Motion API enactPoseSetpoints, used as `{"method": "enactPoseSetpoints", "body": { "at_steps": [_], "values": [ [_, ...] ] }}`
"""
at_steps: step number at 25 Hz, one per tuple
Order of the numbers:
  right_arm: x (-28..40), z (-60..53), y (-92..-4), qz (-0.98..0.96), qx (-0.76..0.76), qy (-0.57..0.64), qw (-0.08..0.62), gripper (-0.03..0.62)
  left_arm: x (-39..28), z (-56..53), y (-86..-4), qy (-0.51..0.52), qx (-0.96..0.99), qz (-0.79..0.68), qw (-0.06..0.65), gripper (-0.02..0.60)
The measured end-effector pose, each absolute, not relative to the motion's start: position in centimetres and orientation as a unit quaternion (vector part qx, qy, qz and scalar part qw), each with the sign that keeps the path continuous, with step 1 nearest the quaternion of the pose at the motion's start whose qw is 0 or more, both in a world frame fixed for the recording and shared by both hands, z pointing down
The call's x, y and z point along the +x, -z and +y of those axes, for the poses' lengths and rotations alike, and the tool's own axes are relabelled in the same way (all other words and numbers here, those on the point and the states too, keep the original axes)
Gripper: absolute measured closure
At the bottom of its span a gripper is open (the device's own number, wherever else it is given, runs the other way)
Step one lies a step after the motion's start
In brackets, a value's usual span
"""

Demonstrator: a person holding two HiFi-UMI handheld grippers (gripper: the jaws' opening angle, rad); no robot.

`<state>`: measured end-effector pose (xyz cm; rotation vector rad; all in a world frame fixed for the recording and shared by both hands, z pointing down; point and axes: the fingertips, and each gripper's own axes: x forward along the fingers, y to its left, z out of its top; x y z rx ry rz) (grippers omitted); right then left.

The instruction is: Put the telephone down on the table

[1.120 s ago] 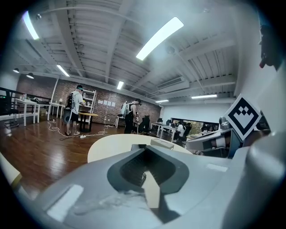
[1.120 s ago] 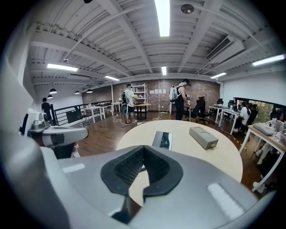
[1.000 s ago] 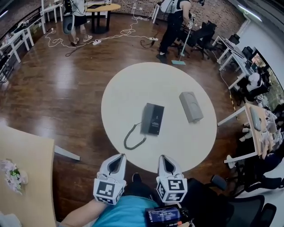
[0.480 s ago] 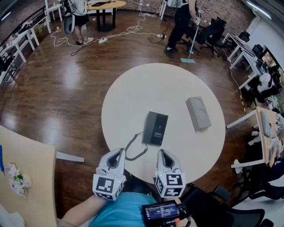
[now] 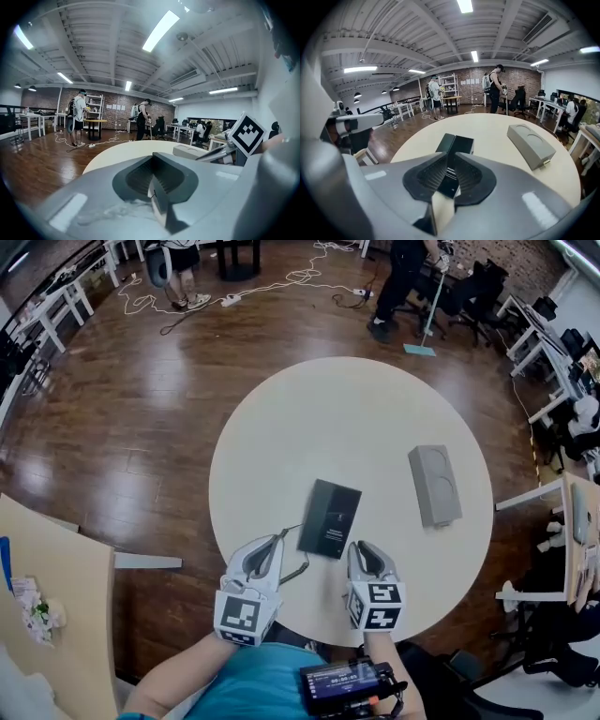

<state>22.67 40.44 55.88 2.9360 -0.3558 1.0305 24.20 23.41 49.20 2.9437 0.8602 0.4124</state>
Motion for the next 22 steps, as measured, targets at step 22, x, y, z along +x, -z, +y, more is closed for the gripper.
{"method": "enactPoseSetpoints", "body": {
  "at_steps": [22],
  "values": [
    [28.5,40.5,-67.8,-0.326,0.804,-0.459,-0.188,0.373,28.6,23.6,-59.1,-0.253,0.938,0.234,-0.022,0.566]
  ]
}}
